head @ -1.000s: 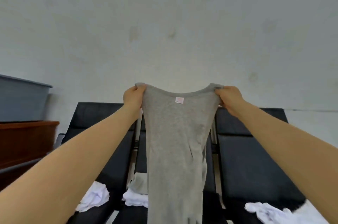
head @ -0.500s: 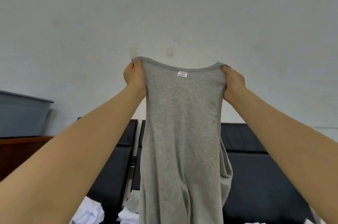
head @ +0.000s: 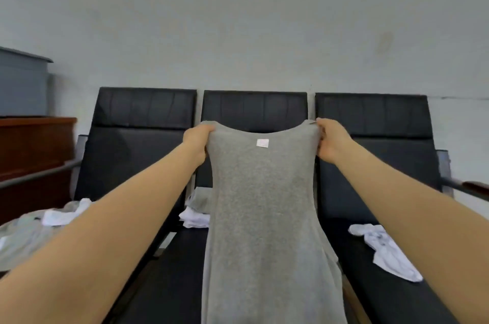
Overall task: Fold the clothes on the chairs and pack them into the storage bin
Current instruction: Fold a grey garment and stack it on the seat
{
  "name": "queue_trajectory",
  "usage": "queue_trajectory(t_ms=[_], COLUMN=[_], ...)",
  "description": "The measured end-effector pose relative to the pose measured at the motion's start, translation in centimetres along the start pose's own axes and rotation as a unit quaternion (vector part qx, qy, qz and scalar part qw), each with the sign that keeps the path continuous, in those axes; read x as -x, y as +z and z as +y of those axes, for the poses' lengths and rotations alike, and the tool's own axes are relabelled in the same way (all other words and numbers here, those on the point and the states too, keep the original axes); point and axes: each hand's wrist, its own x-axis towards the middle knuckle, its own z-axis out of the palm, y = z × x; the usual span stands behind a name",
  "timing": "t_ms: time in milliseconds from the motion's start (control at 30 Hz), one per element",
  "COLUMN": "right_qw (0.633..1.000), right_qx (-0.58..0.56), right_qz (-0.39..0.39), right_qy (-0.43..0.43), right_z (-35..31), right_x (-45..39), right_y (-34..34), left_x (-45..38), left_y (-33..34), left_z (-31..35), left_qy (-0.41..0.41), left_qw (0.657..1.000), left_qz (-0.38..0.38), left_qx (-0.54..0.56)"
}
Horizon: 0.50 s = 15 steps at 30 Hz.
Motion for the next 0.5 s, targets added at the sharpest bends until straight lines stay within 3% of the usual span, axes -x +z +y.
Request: queue_trajectory(t_ms=[67,167,267,367,433,500], right_qw=[0.995,0.992,0.997,0.980,0.959,0.951], right_qx=[-0.075,-0.083,-0.014,0.182,0.275,0.290], right_qz=[0.010,0.049,0.063,0.083,0.019,-0.031], right_qy=[0.063,0.080,0.052,-0.012,-0.070,-0.098], right_z=[3.1,7.0,9.5,11.9,13.0,13.7], right_x=[-1.2,-3.2,-4.3,-5.8,-6.4,-7.3], right_y=[-0.4,-0.3,-0.1,-0.3,-0.4,-0.4], left_x=[-0.5,-2.2,-4.1,-6.7,-7.3,-8.7], left_y=[0.0,0.9,0.9,0.7,0.8,0.6], left_z=[-2.4,-5.9,-8.5,-11.0,-11.7,-12.5], left_qy=[-0.072,-0.150,-0.127,-0.082,-0.054,-0.028], left_qw=[0.995,0.982,0.987,0.996,0.995,0.996], left_qz=[-0.027,-0.017,0.020,0.043,0.038,0.042], left_qx=[0.061,0.110,0.094,-0.004,-0.074,-0.078])
